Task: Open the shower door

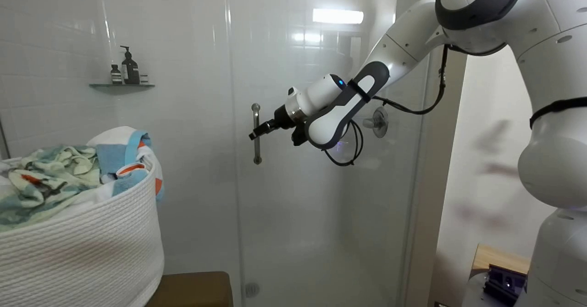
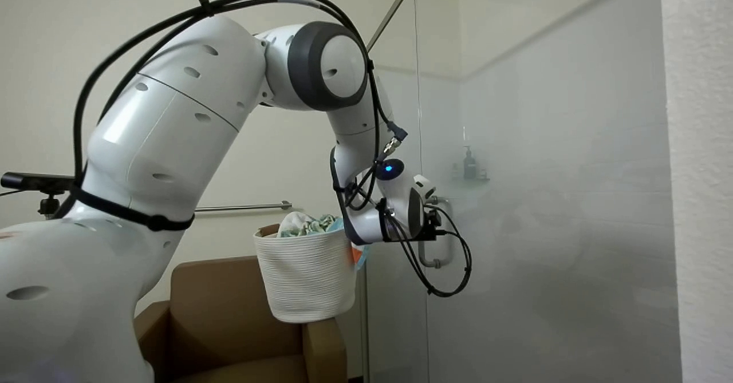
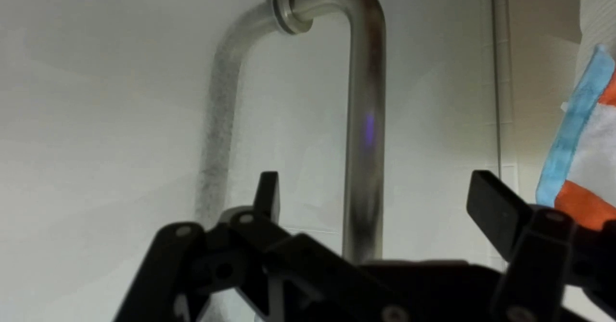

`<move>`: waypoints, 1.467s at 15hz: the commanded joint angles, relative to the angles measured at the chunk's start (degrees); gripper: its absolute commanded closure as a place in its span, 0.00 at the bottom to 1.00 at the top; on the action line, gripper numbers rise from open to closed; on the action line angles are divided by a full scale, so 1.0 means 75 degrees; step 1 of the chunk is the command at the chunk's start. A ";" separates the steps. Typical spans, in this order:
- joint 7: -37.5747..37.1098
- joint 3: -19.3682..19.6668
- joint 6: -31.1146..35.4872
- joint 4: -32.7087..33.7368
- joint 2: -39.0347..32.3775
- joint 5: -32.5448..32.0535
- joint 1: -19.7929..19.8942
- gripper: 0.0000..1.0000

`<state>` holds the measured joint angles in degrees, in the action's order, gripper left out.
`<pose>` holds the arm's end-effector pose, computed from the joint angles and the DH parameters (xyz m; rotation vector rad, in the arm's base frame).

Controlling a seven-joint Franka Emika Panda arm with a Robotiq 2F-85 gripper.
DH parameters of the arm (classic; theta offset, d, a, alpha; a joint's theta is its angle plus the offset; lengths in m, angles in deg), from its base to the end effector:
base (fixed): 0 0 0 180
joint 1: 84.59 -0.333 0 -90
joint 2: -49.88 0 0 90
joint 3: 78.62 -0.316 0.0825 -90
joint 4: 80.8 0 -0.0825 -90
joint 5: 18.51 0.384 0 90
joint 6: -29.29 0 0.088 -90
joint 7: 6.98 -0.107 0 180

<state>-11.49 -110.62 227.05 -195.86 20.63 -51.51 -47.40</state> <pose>0.6428 -0.0380 0.3597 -2.6378 -0.3651 -1.5140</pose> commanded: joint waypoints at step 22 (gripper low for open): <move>0.0135 -0.0525 0.0092 0.0548 -0.0775 -0.0094 -0.0270 0.00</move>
<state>-11.10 -112.86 227.05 -192.37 16.43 -51.50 -48.83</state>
